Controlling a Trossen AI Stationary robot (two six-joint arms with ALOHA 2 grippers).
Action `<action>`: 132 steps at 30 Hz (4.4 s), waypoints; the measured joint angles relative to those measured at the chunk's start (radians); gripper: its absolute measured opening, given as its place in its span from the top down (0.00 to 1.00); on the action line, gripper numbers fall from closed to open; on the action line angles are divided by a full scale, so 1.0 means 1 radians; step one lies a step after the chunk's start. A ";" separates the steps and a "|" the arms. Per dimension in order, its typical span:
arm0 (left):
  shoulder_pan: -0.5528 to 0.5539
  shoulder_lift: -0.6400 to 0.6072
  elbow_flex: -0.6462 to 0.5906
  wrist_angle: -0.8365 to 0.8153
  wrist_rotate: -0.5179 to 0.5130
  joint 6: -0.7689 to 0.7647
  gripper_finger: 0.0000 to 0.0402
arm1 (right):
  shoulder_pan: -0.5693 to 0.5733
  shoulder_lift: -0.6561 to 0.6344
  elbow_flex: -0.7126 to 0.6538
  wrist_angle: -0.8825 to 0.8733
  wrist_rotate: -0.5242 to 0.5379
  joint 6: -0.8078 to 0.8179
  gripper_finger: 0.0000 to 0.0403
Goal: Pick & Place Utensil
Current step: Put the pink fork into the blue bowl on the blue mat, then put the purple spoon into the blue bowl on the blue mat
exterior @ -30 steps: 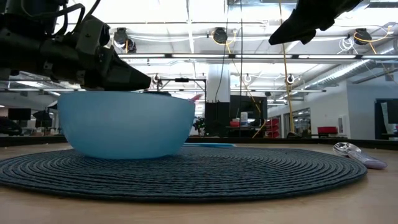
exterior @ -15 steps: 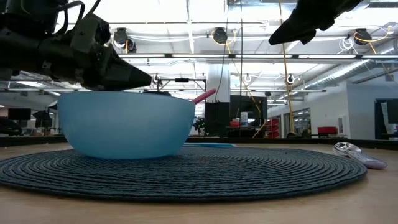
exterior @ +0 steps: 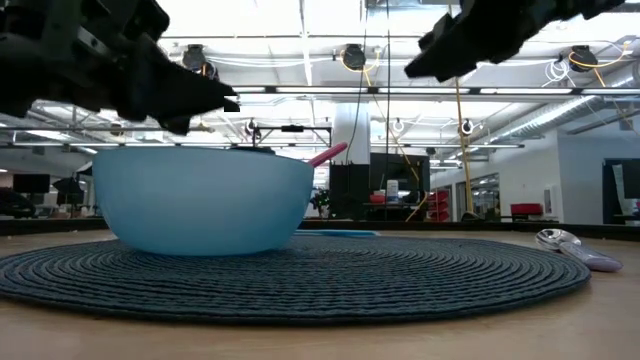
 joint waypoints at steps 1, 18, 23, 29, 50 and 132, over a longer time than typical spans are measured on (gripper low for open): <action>-0.001 -0.022 0.000 -0.021 0.007 0.007 0.88 | 0.000 0.011 0.000 0.010 0.000 -0.005 0.85; -0.041 -0.487 0.000 -0.608 -0.042 0.019 0.88 | -0.080 0.290 0.000 0.347 -0.086 -0.031 0.85; -0.075 -0.569 0.000 -0.708 -0.094 0.011 0.88 | -0.115 0.324 0.000 0.398 -0.162 -0.010 0.85; -0.102 -0.603 0.000 -0.752 -0.152 0.015 0.88 | -0.140 0.334 0.001 0.403 -0.161 -0.004 0.85; -0.108 -0.602 0.000 -0.777 -0.186 0.003 0.88 | -0.250 0.318 0.002 0.441 -0.054 -0.054 0.85; -0.105 -0.602 0.000 -0.827 -0.273 -0.036 0.88 | -0.014 0.218 0.004 -0.776 -0.160 0.972 0.82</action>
